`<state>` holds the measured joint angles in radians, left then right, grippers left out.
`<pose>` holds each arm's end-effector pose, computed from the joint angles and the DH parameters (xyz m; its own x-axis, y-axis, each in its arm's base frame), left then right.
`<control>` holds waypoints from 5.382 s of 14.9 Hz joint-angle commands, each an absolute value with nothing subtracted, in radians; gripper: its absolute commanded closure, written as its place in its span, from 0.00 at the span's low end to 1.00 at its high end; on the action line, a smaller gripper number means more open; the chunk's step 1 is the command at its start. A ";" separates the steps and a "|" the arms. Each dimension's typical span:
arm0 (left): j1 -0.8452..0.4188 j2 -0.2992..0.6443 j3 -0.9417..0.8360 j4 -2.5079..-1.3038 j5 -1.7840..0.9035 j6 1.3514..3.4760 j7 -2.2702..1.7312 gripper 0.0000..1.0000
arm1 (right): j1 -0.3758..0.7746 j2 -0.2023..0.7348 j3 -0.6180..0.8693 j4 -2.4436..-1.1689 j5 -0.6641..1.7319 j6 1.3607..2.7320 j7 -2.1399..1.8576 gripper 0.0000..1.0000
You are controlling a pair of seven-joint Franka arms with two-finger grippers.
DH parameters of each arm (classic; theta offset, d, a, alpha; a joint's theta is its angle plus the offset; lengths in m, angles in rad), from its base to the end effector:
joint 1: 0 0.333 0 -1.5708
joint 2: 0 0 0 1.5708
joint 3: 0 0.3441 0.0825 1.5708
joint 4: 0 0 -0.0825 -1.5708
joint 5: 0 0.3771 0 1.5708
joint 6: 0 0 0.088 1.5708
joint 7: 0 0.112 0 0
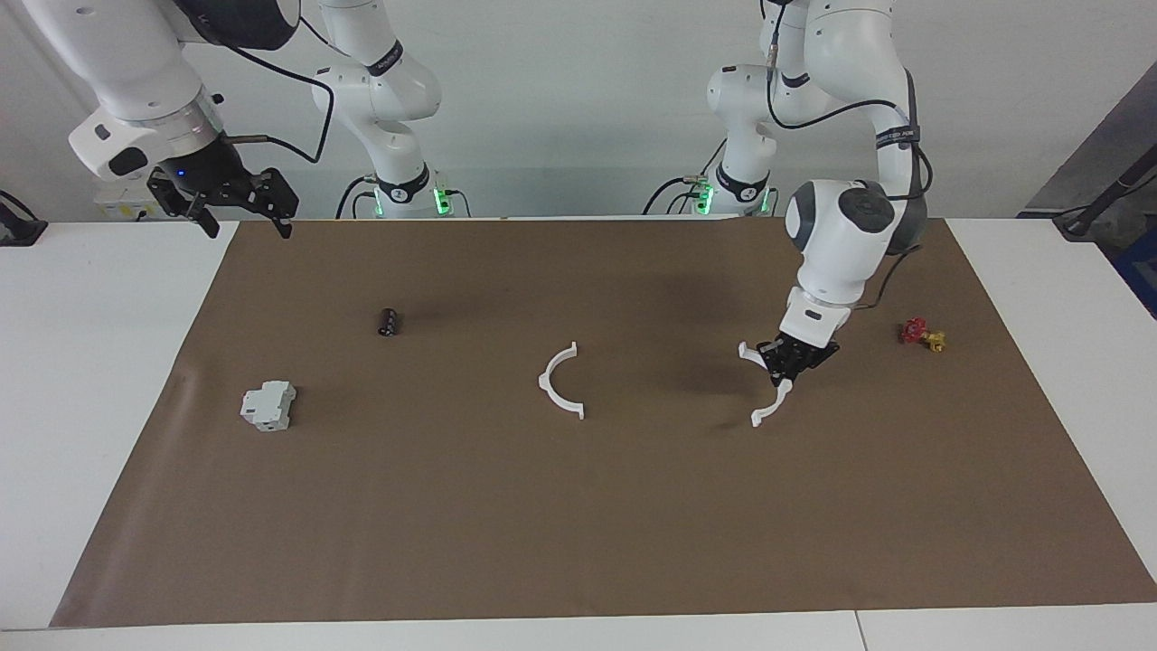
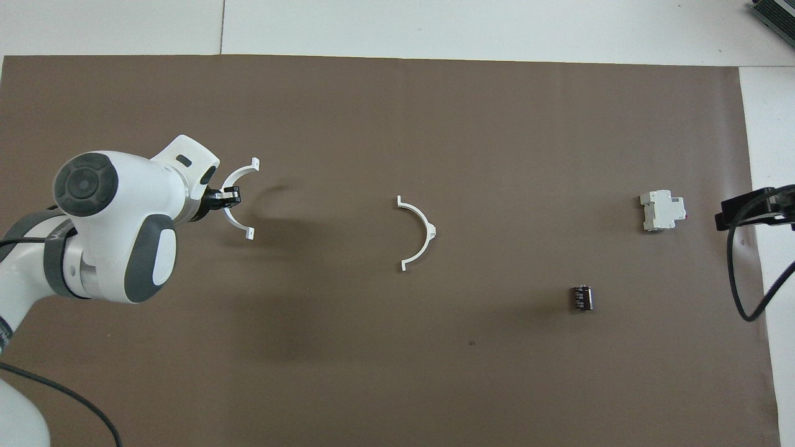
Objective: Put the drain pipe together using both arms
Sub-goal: 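Grasp the other white clamp half with the left gripper, then carry the clamp half with the left gripper onto the placed half, then press the held clamp half against the other to close the ring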
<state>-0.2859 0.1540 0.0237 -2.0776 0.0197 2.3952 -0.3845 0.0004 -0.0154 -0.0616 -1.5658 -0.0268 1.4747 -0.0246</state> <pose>0.5676 -0.1525 0.3979 0.9813 0.1102 0.1581 0.1046 -0.9936 0.0433 0.5306 -0.0360 0.6502 0.9963 -0.0389 -0.0762 -0.0372 -0.9990 0.0240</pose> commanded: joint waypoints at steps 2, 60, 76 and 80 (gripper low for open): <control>-0.446 0.149 0.038 -2.051 0.084 2.347 -0.671 1.00 | 0.017 -0.001 -0.058 -1.563 -0.009 1.491 0.005 0.00; -0.744 0.367 0.043 -1.963 0.193 2.444 -1.097 1.00 | 0.008 -0.003 -0.058 -1.569 -0.009 1.509 -0.002 0.00; -0.739 0.373 0.044 -1.951 0.193 2.451 -1.097 1.00 | 0.011 -0.003 -0.058 -1.569 -0.009 1.508 -0.003 0.00; -0.738 0.373 0.044 -1.951 0.201 2.454 -1.095 0.49 | 0.014 -0.003 -0.058 -1.569 -0.009 1.508 -0.002 0.00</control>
<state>-0.7250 0.3588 0.0299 -1.9670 0.1691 2.4421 -1.0702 0.0192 -0.0037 -0.0624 -1.5674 -0.0243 1.4937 -0.0079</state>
